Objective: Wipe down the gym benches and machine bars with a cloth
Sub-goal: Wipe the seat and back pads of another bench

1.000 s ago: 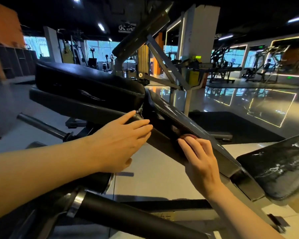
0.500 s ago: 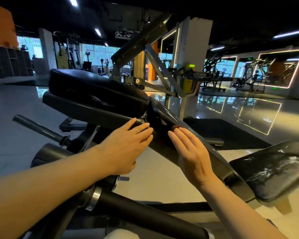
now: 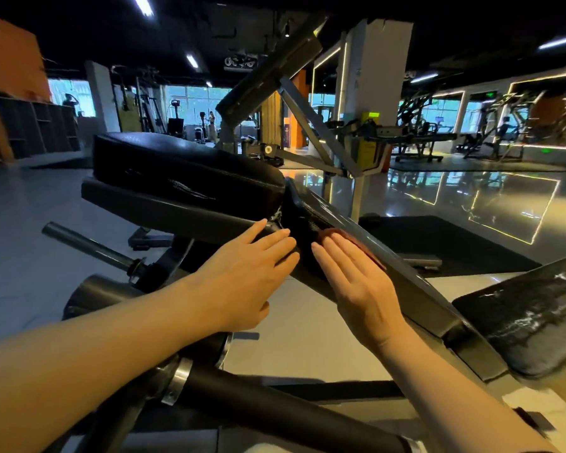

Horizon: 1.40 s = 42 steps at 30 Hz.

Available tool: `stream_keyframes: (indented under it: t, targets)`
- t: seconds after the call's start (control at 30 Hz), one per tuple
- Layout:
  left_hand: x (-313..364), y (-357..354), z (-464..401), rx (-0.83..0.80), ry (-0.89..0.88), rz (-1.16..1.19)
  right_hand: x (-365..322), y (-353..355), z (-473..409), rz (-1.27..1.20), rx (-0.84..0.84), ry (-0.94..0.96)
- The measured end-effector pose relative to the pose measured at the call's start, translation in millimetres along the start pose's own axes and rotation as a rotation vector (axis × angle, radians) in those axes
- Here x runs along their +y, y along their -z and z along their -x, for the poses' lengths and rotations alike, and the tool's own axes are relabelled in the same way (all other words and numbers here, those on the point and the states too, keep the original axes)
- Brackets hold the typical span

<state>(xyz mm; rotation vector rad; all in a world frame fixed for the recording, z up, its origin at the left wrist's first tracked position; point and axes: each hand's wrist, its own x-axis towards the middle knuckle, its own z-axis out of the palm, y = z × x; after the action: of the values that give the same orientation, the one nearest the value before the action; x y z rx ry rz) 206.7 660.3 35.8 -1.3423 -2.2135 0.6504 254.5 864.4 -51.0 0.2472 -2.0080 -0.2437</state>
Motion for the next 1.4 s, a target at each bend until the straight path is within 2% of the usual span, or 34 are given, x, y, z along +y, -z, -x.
stream_keyframes:
  t: [0.17,0.33,0.47,0.67,0.9,1.17,1.3,1.4]
  targets:
    - [-1.3,-0.9,0.0,0.018,-0.009,0.019,12.7,-0.5,36.2,-0.005,-0.005,-0.041]
    - [-1.4,-1.1,1.9,0.026,-0.009,0.037,-0.3,0.4,-14.2,-0.068,0.030,0.059]
    - [-4.3,-4.5,5.0,0.019,-0.019,0.026,0.4,0.3,-32.3,-0.058,-0.032,0.110]
    - [-5.4,-7.4,2.8,0.012,-0.017,0.040,16.7,9.7,16.3,-0.034,-0.131,0.076]
    - [-6.3,-5.6,6.2,0.066,0.000,0.095,-9.3,3.9,-43.8,-0.083,-0.054,0.089]
    - [-9.1,-5.6,8.8,0.023,0.018,0.072,1.5,7.8,6.3,-0.022,-0.064,0.120]
    - [-9.0,-6.6,10.9,0.055,0.031,0.104,-5.3,16.8,-20.0,-0.140,0.033,0.134]
    - [-9.4,-6.7,12.3,0.099,0.028,0.135,-1.4,4.1,-45.8,-0.069,0.037,0.214]
